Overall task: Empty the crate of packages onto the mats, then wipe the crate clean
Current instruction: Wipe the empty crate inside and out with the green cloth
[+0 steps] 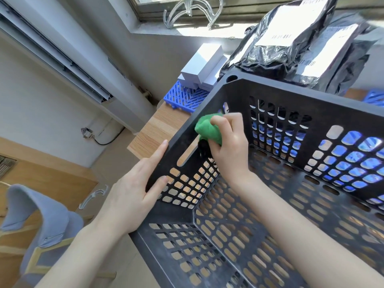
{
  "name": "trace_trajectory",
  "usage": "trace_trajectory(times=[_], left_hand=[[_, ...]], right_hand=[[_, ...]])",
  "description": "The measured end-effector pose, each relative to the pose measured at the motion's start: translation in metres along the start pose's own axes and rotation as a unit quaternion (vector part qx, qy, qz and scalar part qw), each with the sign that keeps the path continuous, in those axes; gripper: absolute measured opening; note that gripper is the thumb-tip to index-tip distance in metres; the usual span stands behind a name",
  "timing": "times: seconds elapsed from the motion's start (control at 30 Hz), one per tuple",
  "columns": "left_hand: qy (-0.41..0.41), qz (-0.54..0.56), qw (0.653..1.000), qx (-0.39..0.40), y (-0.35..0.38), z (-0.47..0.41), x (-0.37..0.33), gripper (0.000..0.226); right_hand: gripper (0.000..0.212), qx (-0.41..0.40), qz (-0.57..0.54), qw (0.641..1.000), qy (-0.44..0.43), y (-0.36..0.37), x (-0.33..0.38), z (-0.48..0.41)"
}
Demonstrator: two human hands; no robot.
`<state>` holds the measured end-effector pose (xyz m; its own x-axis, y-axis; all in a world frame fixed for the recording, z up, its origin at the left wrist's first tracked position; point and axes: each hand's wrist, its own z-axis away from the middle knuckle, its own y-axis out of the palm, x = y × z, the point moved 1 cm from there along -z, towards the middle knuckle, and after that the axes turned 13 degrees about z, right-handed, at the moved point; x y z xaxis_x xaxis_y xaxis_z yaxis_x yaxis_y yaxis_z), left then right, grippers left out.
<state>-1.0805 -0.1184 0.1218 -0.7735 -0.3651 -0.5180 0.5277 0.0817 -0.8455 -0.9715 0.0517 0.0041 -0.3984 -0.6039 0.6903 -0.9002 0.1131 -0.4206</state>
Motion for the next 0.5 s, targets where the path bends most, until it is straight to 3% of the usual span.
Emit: trace_trajectory(times=[0.1, 0.2, 0.27, 0.33, 0.5], left_hand=[[0.013, -0.022, 1.0, 0.008, 0.0, 0.0, -0.001, 0.063], [0.023, -0.028, 0.999, 0.011, 0.0, -0.001, -0.002, 0.064], [0.029, -0.034, 0.999, 0.014, 0.0, 0.0, -0.002, 0.064], [0.034, -0.035, 0.999, 0.013, 0.0, -0.001, -0.002, 0.063], [0.042, -0.055, 0.998, 0.014, 0.0, -0.001, 0.0, 0.06]], right_hand=[[0.035, 0.108, 0.049, 0.992, 0.049, 0.014, -0.038, 0.035], [0.028, 0.261, 0.119, 0.953, 0.097, 0.023, -0.07, 0.071], [0.026, 0.307, 0.118, 0.937, 0.118, 0.024, -0.077, 0.078], [0.025, 0.281, 0.077, 0.946, 0.14, 0.022, -0.071, 0.069], [0.032, 0.074, -0.052, 0.988, 0.127, 0.001, -0.019, 0.021]])
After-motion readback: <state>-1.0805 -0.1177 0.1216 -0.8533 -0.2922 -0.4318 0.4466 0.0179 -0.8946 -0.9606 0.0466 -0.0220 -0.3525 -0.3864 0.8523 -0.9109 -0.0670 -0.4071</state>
